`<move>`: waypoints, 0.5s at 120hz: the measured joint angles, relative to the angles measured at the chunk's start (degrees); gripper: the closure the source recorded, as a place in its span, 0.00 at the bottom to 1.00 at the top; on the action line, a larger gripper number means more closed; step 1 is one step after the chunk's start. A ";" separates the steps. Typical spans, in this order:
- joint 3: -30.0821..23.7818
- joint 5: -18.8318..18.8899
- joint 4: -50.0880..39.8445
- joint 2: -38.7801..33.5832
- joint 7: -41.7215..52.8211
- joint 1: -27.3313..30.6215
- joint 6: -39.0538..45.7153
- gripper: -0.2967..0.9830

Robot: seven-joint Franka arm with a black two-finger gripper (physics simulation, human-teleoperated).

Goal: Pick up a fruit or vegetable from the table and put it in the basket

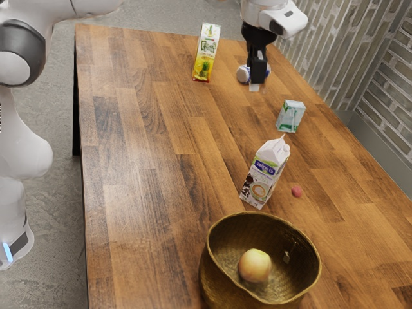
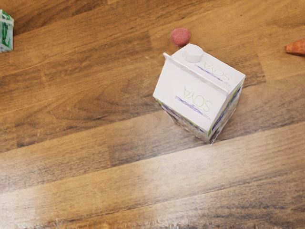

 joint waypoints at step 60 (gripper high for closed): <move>-1.91 0.70 3.03 -5.25 4.40 23.80 1.32 0.25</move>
